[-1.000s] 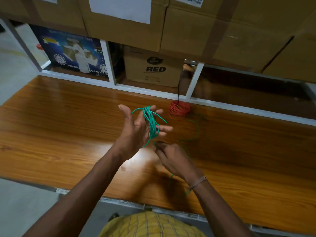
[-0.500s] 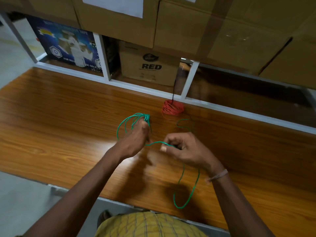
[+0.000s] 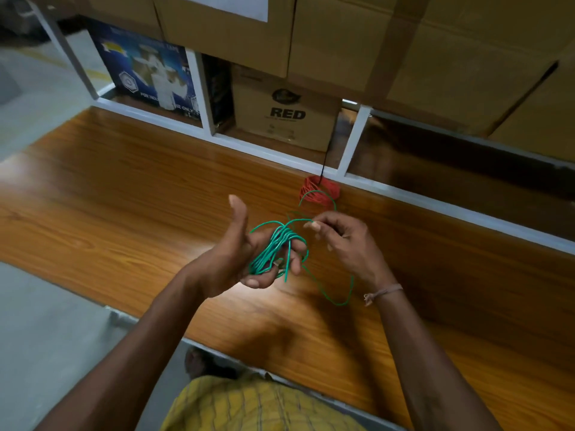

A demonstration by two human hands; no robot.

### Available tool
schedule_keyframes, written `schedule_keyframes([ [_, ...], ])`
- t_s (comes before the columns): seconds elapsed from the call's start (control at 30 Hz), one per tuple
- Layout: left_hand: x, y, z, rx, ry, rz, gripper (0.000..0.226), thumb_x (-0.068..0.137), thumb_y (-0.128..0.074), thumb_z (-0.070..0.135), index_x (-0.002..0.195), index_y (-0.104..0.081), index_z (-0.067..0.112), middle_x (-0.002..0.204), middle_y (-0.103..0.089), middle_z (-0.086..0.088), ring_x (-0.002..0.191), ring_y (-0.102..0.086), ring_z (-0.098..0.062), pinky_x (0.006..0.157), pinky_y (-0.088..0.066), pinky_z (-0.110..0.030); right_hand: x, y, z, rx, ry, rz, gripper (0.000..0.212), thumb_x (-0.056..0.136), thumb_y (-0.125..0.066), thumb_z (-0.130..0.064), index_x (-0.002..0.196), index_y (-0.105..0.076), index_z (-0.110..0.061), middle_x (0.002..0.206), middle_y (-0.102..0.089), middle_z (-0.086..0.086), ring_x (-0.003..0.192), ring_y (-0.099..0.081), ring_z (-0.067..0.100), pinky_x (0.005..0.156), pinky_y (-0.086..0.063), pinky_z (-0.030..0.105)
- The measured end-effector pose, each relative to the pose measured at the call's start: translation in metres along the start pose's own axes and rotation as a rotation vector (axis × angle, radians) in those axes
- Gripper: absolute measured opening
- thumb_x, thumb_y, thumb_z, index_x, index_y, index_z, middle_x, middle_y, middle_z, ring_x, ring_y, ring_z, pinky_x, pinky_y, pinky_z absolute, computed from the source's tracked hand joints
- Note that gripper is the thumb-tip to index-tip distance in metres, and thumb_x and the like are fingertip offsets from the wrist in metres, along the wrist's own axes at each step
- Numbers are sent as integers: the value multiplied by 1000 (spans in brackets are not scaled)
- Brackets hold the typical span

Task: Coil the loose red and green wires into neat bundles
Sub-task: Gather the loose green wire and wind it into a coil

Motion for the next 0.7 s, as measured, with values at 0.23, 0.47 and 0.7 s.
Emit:
schedule_keyframes([
  [0.23,-5,-1,48,-279,-207,-57,137,72,9,99,149,-48,2,127,-60,-23,52,-50,-13,49,-30,-27,-17,-47,45,94,-203,-76,22,108,-60,-20,117,-77,-30,69,-62,-1,47,-43,4,44,-37,18],
  [0.47,15,43,54,-266,-346,382,119,82,12,89,153,-40,10,158,-53,-17,98,-76,-36,68,-54,-32,-32,-95,2,-110,-111,-318,25,108,-55,-15,115,-69,-34,66,-70,7,45,-50,0,56,-39,15],
  [0.7,16,96,45,351,-248,699,141,57,-24,111,166,-24,22,137,-69,6,124,-72,-27,119,-46,-53,-27,-87,-24,-118,-128,-440,15,105,-61,-16,116,-69,-14,62,-68,1,52,-55,2,59,-43,21],
])
Point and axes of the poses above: each hand's wrist, its own x-axis towards the middle knuckle, its own y-axis out of the back of the hand, z = x × y, the point moved 9 cm from there along x, towards the middle knuckle
